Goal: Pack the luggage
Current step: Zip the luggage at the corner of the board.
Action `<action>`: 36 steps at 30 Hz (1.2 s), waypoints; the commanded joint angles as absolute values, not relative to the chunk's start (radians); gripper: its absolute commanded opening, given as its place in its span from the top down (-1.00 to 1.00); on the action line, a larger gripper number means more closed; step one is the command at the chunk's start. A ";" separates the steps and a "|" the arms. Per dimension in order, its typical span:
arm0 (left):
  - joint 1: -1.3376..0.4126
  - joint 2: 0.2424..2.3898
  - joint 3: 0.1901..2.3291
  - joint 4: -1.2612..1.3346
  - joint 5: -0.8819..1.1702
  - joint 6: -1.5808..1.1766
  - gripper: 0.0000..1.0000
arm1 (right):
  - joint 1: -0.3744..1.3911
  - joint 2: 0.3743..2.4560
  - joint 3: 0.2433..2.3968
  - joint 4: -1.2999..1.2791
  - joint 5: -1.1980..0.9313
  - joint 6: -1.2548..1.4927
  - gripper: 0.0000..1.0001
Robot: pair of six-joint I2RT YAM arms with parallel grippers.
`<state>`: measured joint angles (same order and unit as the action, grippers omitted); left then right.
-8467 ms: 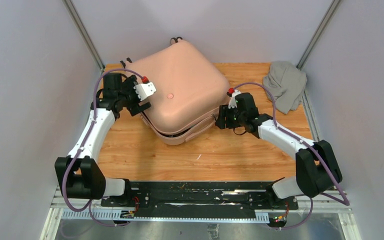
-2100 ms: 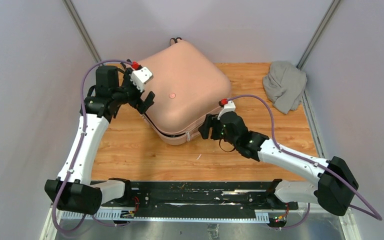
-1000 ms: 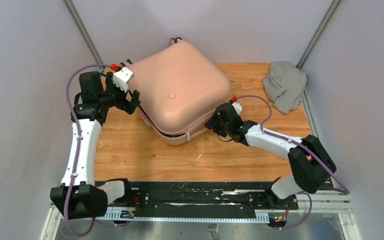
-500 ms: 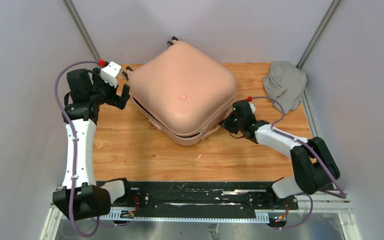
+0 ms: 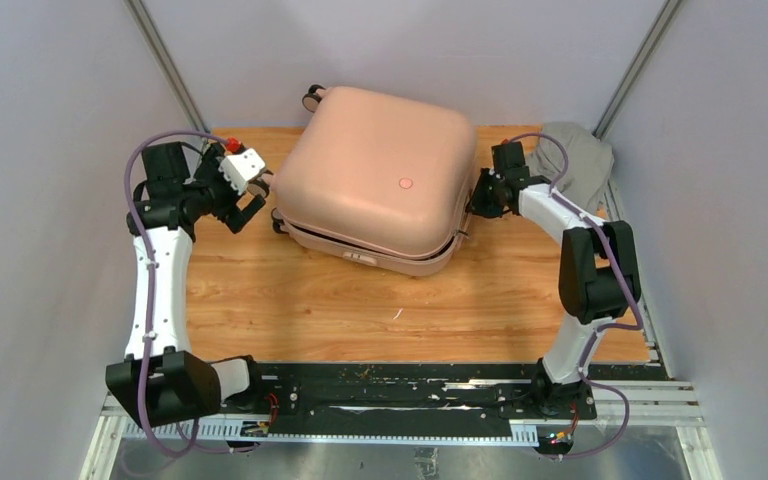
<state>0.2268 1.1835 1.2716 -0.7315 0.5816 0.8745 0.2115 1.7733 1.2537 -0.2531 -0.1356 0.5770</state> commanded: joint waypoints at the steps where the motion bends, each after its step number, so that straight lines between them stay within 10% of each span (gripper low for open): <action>1: 0.230 1.262 1.252 -0.782 0.597 1.179 -1.00 | 0.222 1.781 1.330 -0.323 -0.315 0.443 0.45; 17: 0.145 1.517 1.350 -0.783 0.583 1.527 -1.00 | 0.208 1.531 1.190 -0.329 -0.368 0.324 -0.10; 36: 0.093 1.575 1.338 -0.476 0.539 1.363 -1.00 | 0.204 1.309 0.897 -0.155 -0.599 0.116 -0.05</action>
<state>0.1226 1.5719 1.3224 -0.5930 0.5320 1.3621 0.2066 1.2724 0.8852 -0.1688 -0.4847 0.2268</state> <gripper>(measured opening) 1.000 0.525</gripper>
